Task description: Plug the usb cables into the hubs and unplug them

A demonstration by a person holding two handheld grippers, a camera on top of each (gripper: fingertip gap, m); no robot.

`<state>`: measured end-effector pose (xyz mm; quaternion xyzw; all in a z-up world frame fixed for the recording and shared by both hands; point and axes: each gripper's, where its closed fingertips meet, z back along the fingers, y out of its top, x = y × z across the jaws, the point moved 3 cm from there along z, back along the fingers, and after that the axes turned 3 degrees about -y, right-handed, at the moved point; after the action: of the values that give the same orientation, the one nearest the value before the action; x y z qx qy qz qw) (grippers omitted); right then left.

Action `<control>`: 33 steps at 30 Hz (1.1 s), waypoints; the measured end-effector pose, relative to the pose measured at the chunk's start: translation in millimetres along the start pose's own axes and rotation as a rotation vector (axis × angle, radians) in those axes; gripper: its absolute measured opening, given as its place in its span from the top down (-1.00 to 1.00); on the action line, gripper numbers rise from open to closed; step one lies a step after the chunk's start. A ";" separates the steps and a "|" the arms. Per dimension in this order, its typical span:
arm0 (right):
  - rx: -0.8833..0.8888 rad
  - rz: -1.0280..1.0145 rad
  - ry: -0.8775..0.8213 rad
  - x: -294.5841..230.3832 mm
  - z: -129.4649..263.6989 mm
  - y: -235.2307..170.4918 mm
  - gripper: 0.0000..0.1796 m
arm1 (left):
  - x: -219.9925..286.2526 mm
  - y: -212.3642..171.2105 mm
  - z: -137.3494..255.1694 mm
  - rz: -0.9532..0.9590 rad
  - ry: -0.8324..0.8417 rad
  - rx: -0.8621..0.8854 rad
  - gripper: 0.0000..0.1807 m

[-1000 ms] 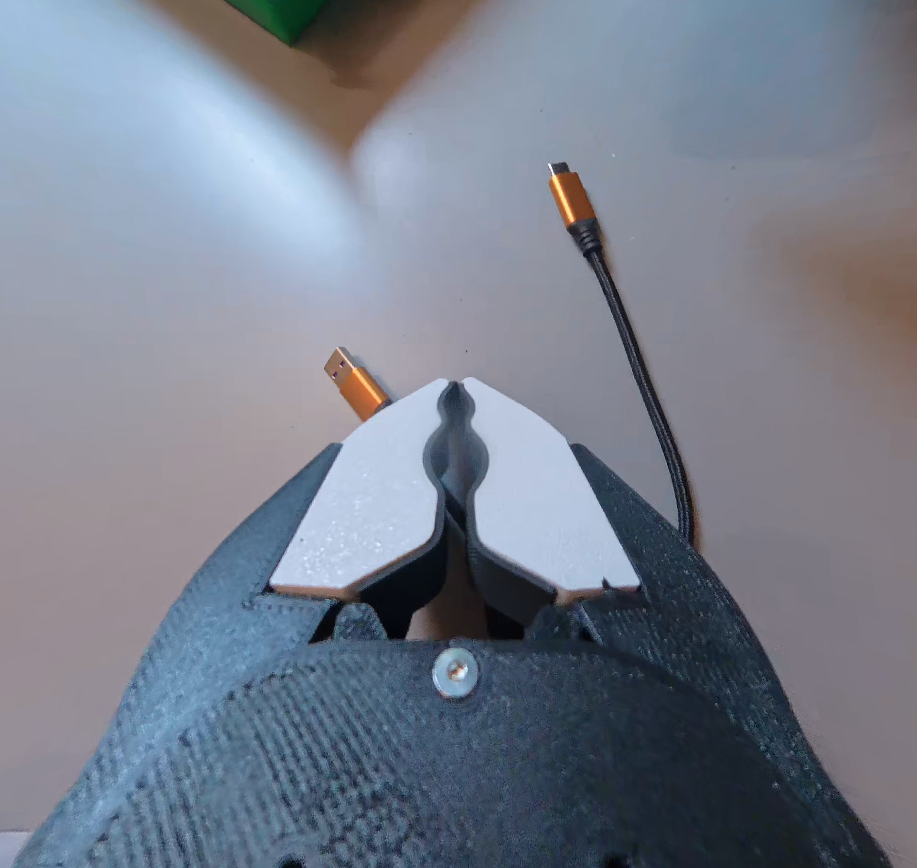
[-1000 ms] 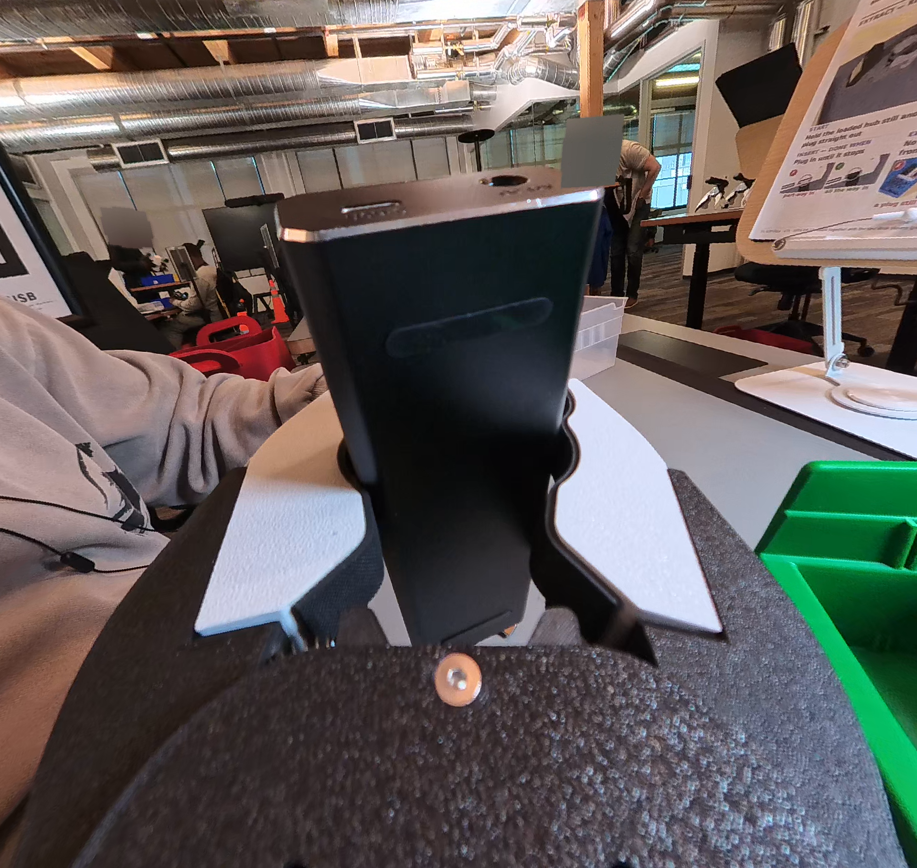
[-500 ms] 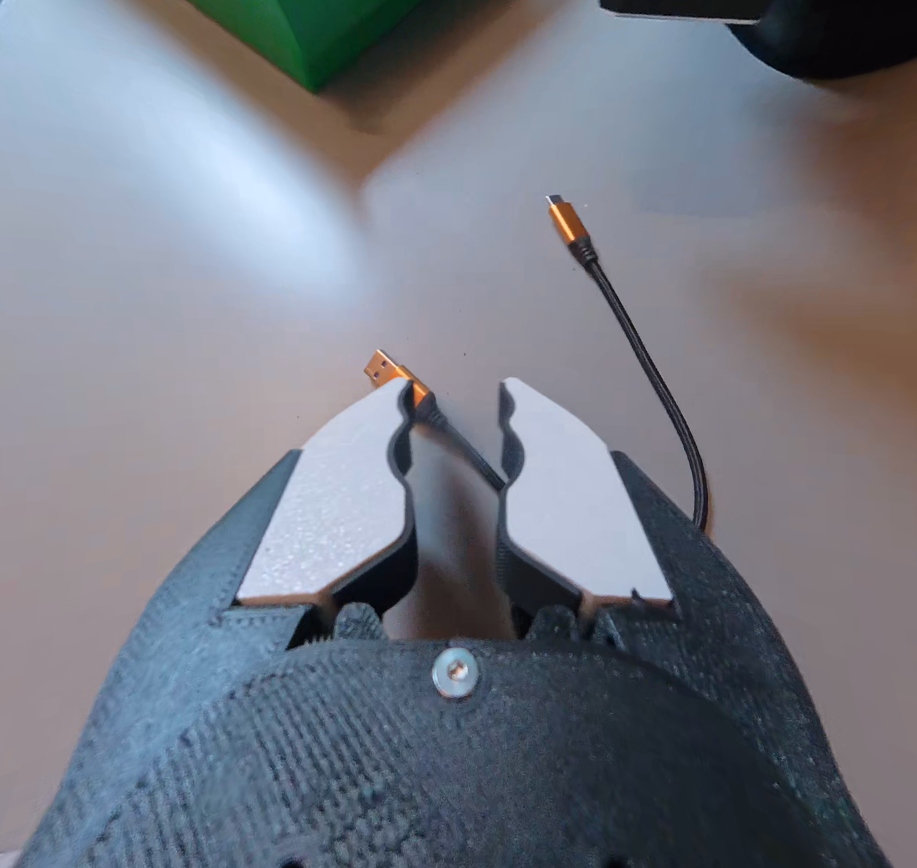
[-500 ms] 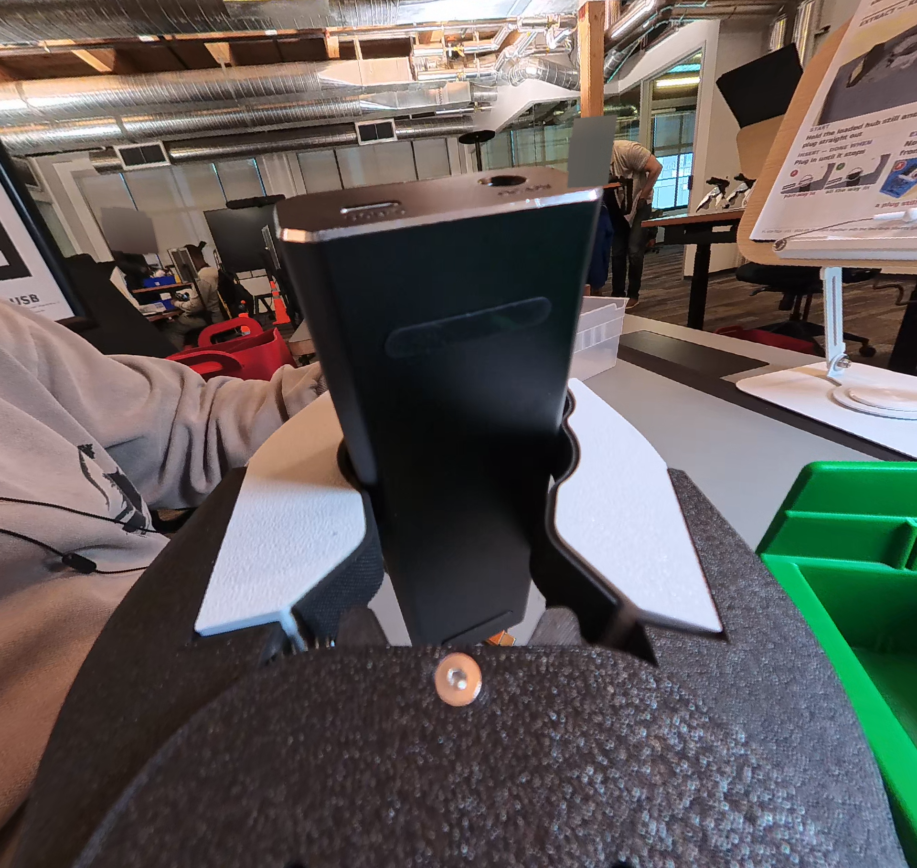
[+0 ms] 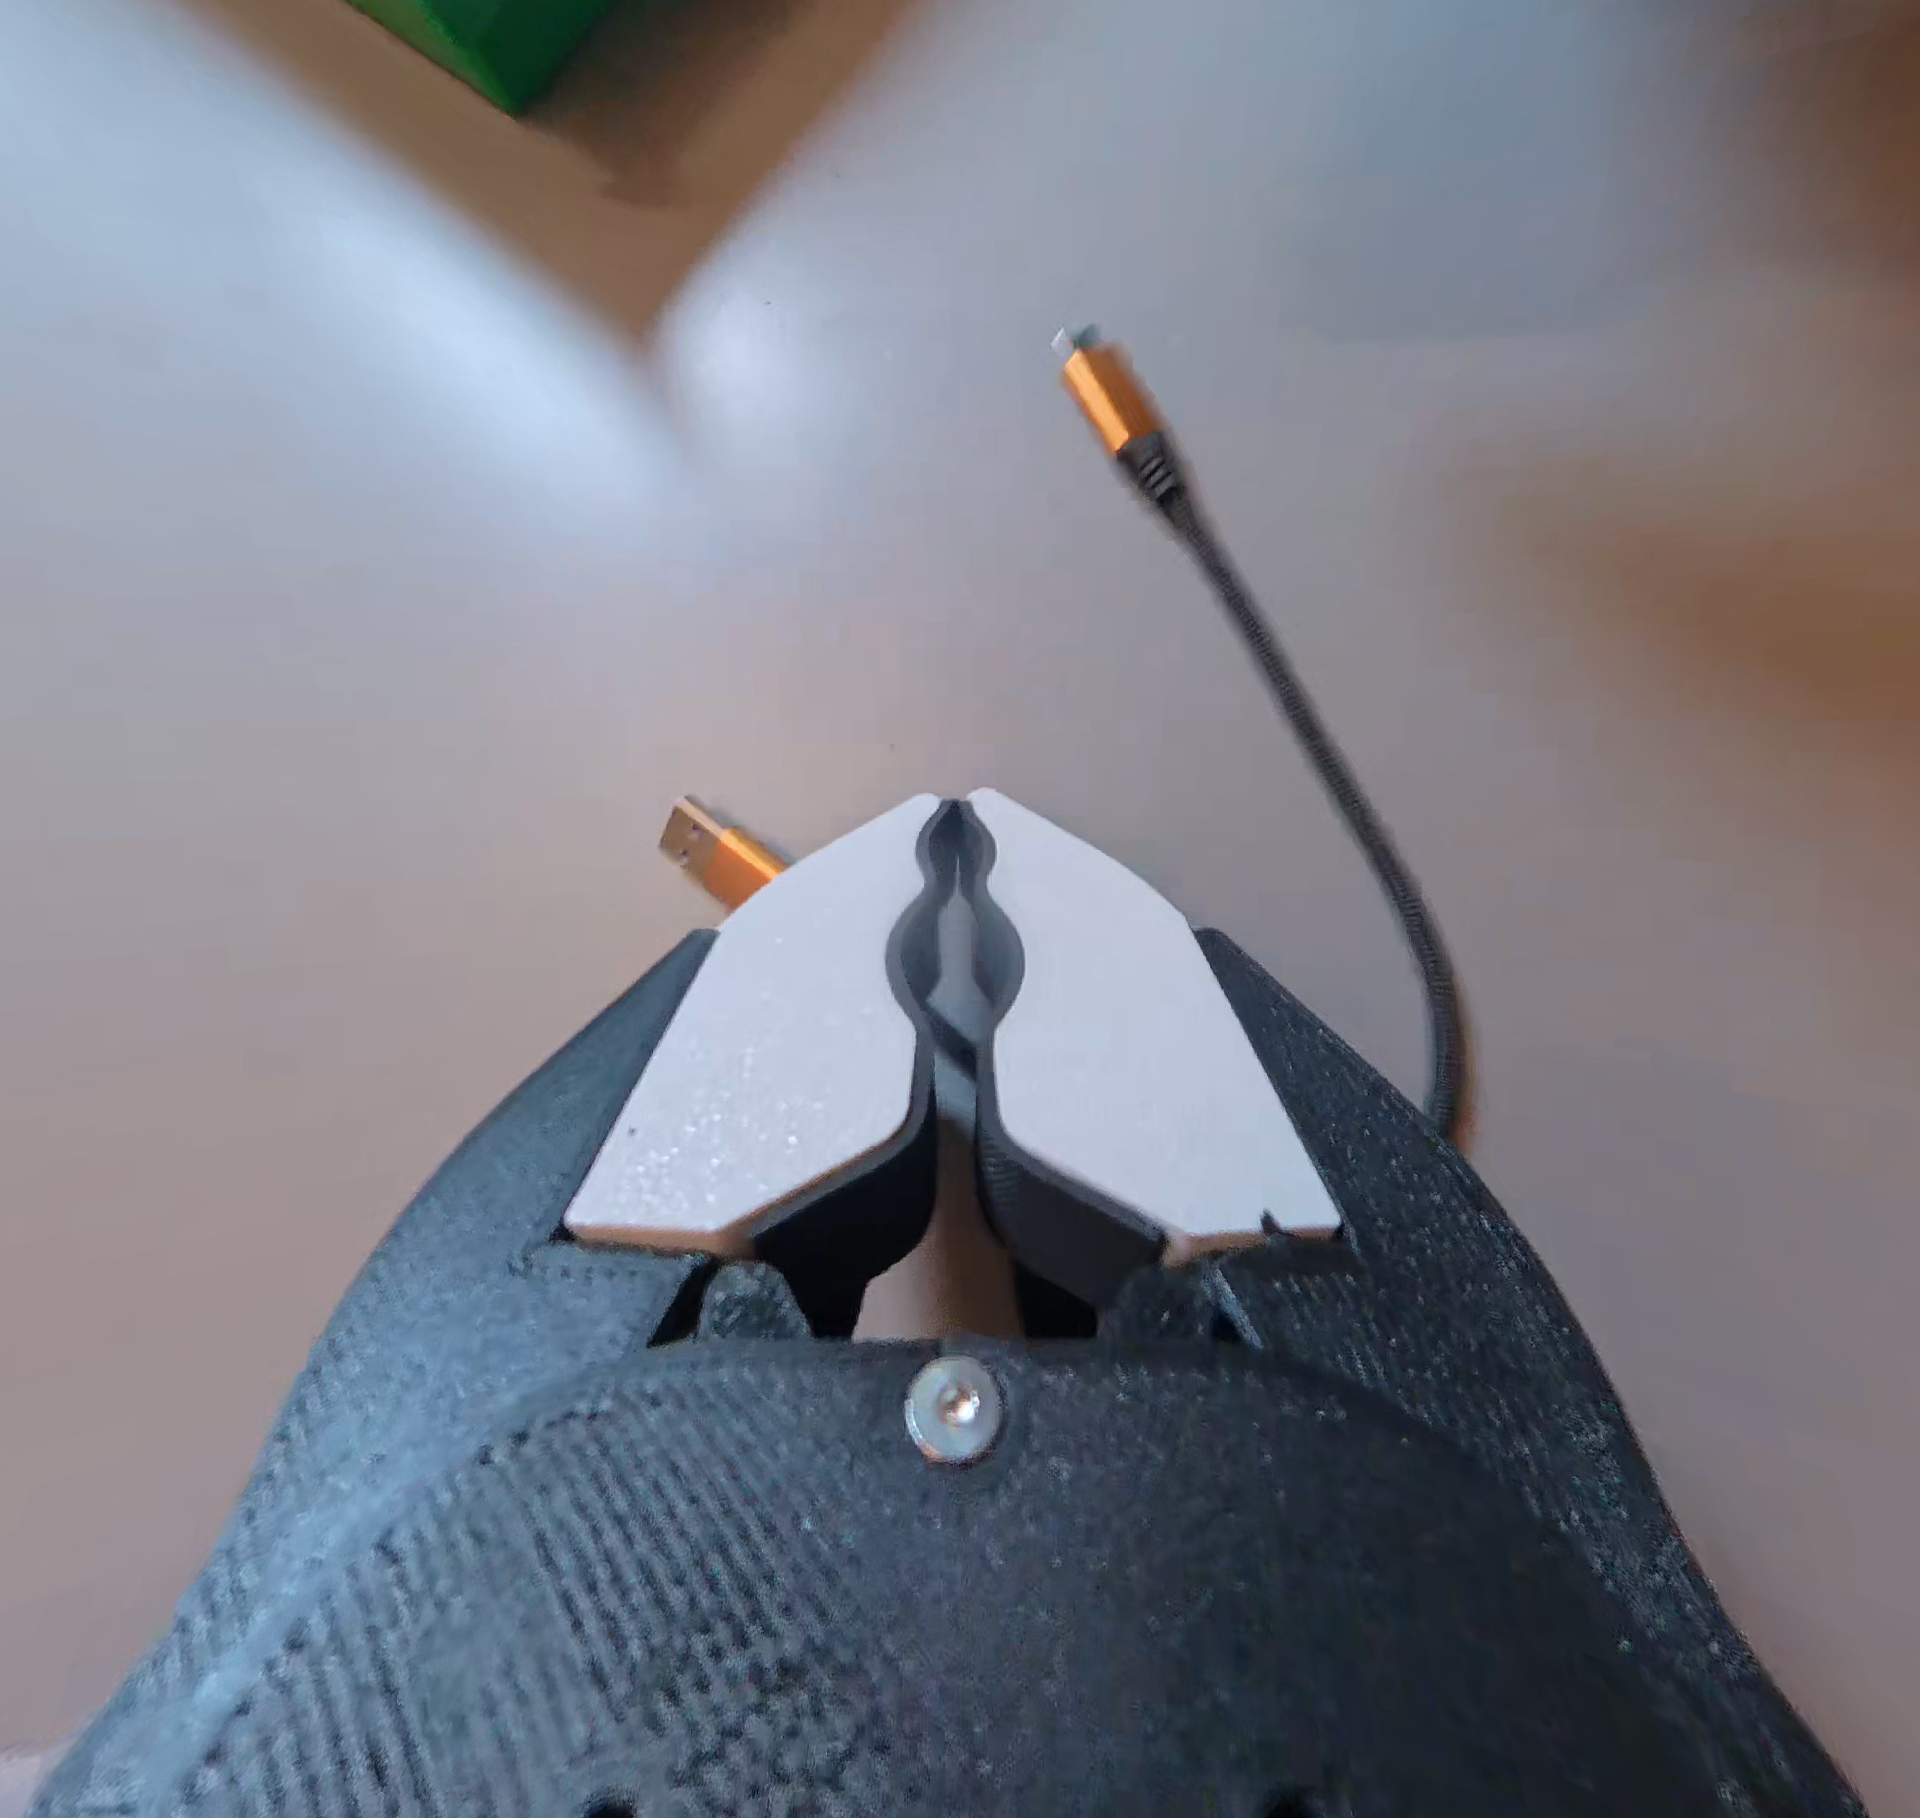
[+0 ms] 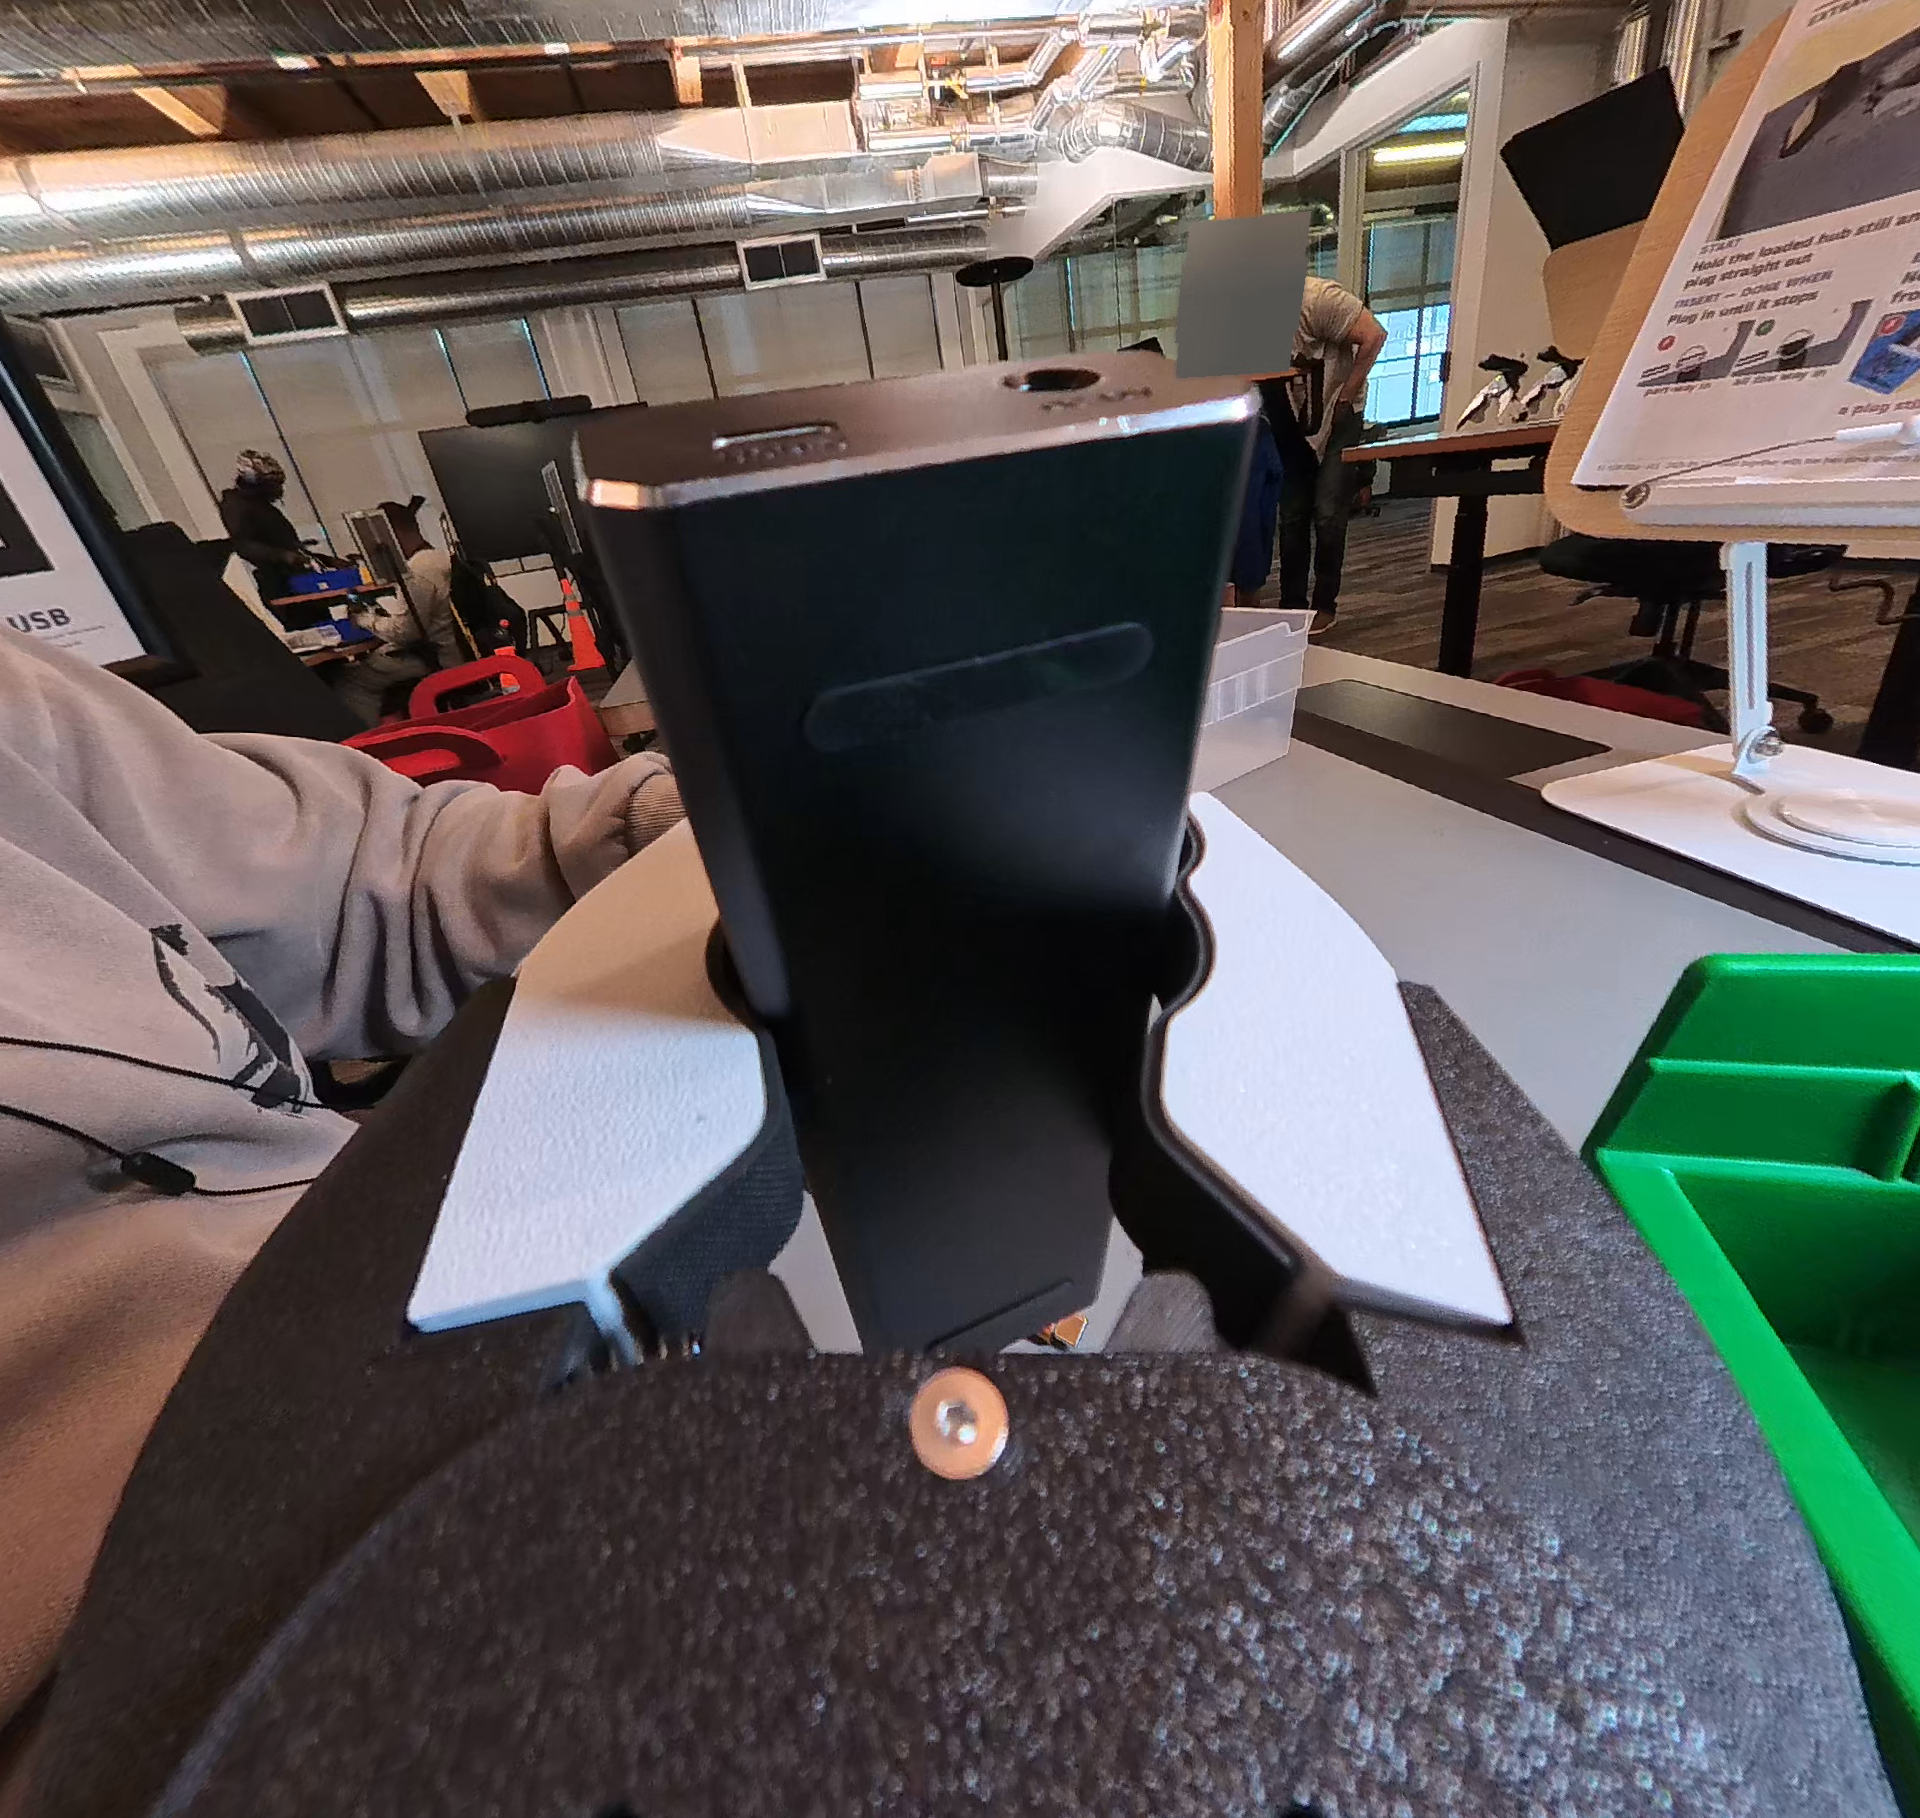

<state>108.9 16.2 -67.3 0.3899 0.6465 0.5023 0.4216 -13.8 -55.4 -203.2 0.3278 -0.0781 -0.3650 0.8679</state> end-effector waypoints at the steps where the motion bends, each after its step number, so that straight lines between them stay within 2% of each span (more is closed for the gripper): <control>1: 0.002 0.001 0.000 -0.2 0.2 0.6 0.16 | 4.5 6.0 4.2 0.013 -0.054 0.060 1.00; 3: 0.006 0.004 0.001 -0.5 0.9 1.9 0.16 | 7.3 19.8 18.4 0.061 -0.123 0.190 1.00; 6: 0.009 0.002 -0.003 0.7 1.6 2.5 0.16 | -7.6 25.8 33.4 0.139 -0.079 0.283 1.00; 7: 0.008 0.000 -0.003 1.1 1.7 2.3 0.16 | -13.7 22.5 33.7 0.164 -0.049 0.278 0.99; 8: 0.007 0.001 -0.004 1.2 1.6 1.9 0.16 | -18.6 17.6 31.3 0.185 -0.021 0.258 0.81; 11: 0.003 0.001 -0.004 1.1 0.8 0.7 0.16 | -21.1 5.1 18.1 0.224 0.005 0.167 0.53; 14: -0.003 -0.002 -0.009 2.3 0.3 -0.7 0.16 | -15.6 0.9 7.9 0.220 0.011 0.102 0.46; 16: -0.002 -0.003 -0.012 3.0 0.8 -0.4 0.16 | -20.7 -4.8 5.2 0.219 0.079 0.044 0.46; 21: 0.003 0.000 -0.014 2.8 1.9 1.7 0.16 | -24.3 -15.1 7.6 0.235 0.128 -0.030 0.50; 25: 0.001 0.002 -0.016 2.7 2.1 1.9 0.16 | -16.5 -18.2 8.6 0.246 0.054 -0.040 0.83; 27: -0.001 0.002 -0.014 2.4 1.7 1.5 0.16 | -13.8 -17.5 7.8 0.242 0.019 -0.031 0.86; 33: 0.000 0.008 0.033 -4.0 1.0 1.1 0.16 | -0.6 -5.7 3.5 0.045 -0.015 0.012 0.92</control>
<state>111.4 13.0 -65.8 0.3842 0.6518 0.5105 0.4087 -18.9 -59.8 -204.0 0.3284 -0.0941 -0.3472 0.8734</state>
